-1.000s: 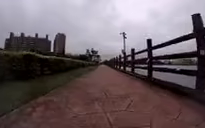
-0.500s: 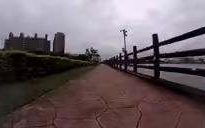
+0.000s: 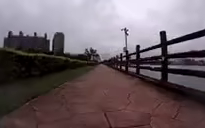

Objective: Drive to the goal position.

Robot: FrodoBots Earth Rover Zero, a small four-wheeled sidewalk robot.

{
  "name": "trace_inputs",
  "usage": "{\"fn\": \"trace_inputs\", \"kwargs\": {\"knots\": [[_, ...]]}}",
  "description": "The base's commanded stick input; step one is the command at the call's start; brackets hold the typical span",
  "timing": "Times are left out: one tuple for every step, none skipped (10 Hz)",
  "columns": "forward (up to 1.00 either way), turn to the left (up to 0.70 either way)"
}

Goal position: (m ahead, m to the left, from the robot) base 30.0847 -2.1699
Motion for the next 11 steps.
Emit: {"fn": "trace_inputs", "kwargs": {"knots": [[1.0,0.0],[1.0,0.0],[1.0,0.0],[1.0,0.0],[1.0,0.0],[1.0,0.0],[1.0,0.0],[1.0,0.0],[1.0,0.0],[1.0,0.0],[1.0,0.0]]}}
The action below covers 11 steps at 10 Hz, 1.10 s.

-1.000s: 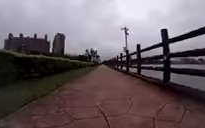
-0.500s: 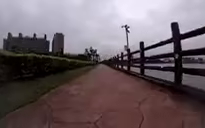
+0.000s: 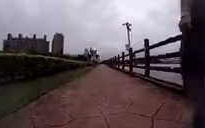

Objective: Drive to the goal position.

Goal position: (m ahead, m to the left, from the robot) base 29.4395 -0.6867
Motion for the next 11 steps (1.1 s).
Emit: {"fn": "trace_inputs", "kwargs": {"knots": [[1.0,0.0],[1.0,0.0],[1.0,0.0],[1.0,0.0],[1.0,0.0],[1.0,0.0],[1.0,0.0],[1.0,0.0],[1.0,0.0],[1.0,0.0],[1.0,0.0]]}}
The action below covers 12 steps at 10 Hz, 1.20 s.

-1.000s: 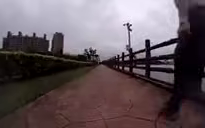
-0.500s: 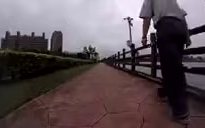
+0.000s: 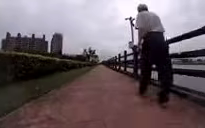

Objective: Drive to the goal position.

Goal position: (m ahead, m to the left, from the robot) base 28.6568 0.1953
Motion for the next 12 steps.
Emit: {"fn": "trace_inputs", "kwargs": {"knots": [[1.0,0.0],[1.0,0.0],[1.0,0.0],[1.0,0.0],[1.0,0.0],[1.0,0.0],[1.0,0.0],[1.0,0.0],[1.0,0.0],[1.0,0.0],[1.0,0.0],[1.0,0.0]]}}
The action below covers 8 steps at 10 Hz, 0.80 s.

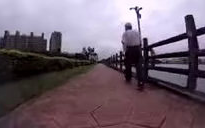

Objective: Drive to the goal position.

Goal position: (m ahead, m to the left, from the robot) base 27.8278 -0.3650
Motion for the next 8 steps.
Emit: {"fn": "trace_inputs", "kwargs": {"knots": [[1.0,0.0],[1.0,0.0],[1.0,0.0],[1.0,0.0],[1.0,0.0],[1.0,0.0],[1.0,0.0],[1.0,0.0]]}}
